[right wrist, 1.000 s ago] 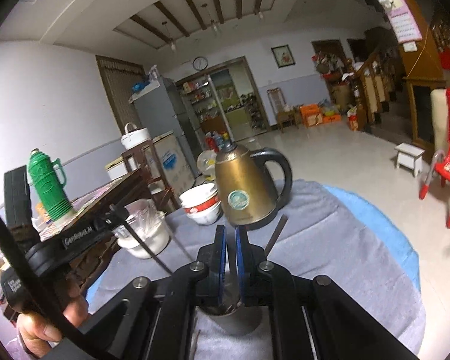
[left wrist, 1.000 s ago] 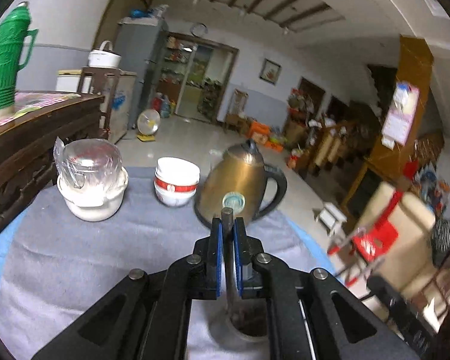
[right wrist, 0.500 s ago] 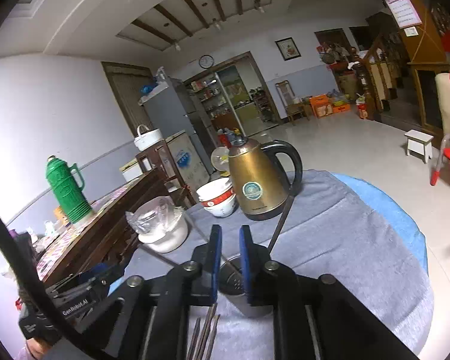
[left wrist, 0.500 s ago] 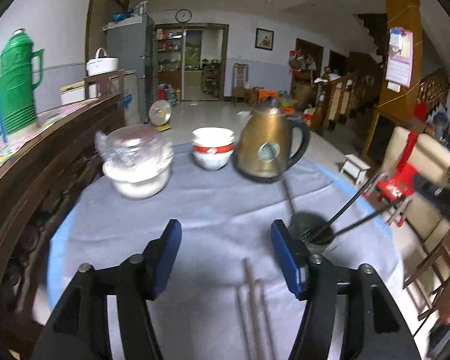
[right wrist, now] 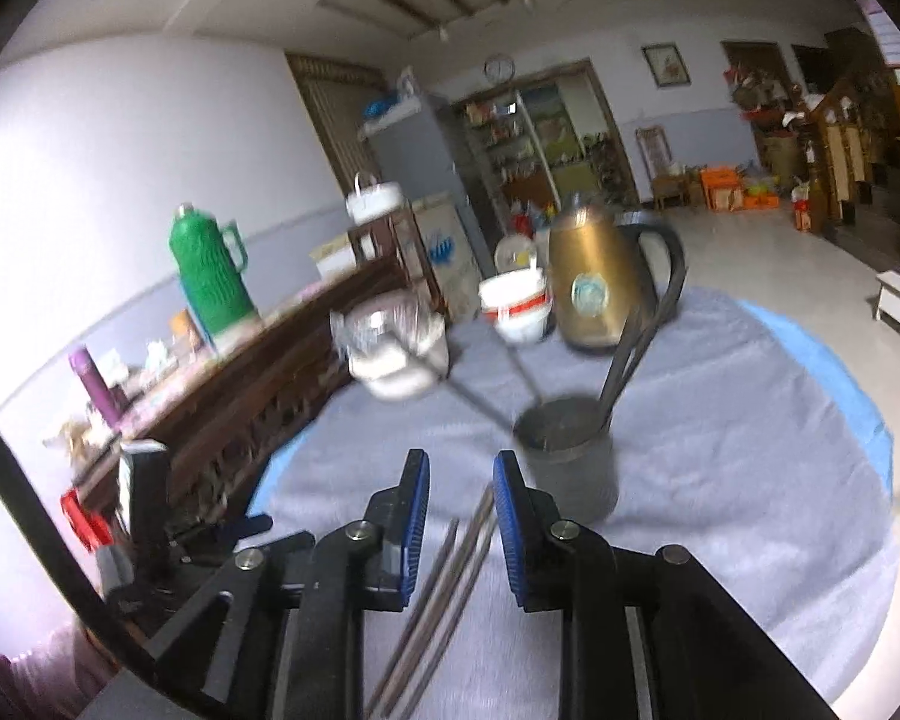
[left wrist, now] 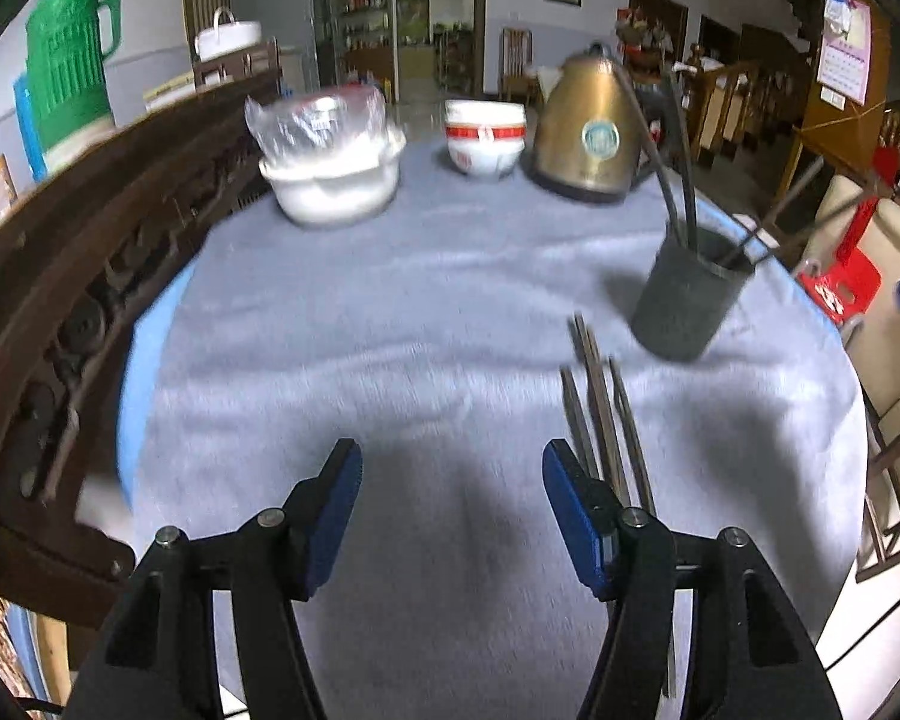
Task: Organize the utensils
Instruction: 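Bring both open tools back to the remaining chopsticks on the cloth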
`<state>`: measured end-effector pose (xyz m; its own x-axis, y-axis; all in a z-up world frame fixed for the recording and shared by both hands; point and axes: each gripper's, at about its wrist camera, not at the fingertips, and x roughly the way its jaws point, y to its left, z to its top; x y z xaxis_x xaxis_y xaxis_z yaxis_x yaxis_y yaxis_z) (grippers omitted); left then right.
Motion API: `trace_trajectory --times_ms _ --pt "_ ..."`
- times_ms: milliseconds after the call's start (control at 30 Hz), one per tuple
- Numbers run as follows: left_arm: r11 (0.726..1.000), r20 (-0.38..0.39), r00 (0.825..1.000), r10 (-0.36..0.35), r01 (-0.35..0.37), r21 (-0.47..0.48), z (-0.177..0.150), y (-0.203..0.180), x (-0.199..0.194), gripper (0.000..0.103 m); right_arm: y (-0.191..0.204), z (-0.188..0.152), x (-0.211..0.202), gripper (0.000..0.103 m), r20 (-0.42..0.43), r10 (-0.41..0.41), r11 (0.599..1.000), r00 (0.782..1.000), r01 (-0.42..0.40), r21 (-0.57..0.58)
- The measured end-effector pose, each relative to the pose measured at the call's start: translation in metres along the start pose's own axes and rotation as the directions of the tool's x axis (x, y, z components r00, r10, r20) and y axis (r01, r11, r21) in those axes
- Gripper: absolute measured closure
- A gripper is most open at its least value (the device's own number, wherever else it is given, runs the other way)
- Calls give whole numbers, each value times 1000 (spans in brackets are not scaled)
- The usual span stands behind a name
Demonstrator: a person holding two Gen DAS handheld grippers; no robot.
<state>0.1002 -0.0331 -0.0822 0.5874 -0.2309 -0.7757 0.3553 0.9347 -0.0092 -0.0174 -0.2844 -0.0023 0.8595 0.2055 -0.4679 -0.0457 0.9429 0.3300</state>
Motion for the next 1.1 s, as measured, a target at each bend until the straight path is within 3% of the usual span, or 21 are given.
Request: trace_trajectory --times_ms 167,233,333,500,700,833,933,1100 --pt "999 -62 997 -45 43 -23 -19 -4 13 40 -4 -30 63 80 -215 -17 999 976 27 42" --pt "998 -82 995 -63 61 -25 -24 -5 17 40 -9 -45 95 80 -310 -23 996 950 47 70" --pt "998 -103 993 -64 63 -20 -28 -6 21 40 -15 -58 129 80 -383 -36 993 923 76 90" --pt "998 -130 989 -67 65 -22 -33 -5 22 40 -21 -61 176 80 -452 -51 984 891 123 132" --pt "996 -151 985 -89 83 -45 -33 -1 26 40 -21 -66 201 80 -477 -72 978 876 156 140" --pt "995 -157 983 -95 89 -41 -29 -2 31 40 -19 -67 205 84 -478 -101 978 872 175 112" --pt "994 -171 979 -111 105 -40 -23 -5 38 40 -19 -67 204 92 -490 -124 980 863 184 76" --pt "991 -203 970 -133 127 -42 -9 -9 57 40 -23 -68 199 93 -512 -136 982 848 185 44"
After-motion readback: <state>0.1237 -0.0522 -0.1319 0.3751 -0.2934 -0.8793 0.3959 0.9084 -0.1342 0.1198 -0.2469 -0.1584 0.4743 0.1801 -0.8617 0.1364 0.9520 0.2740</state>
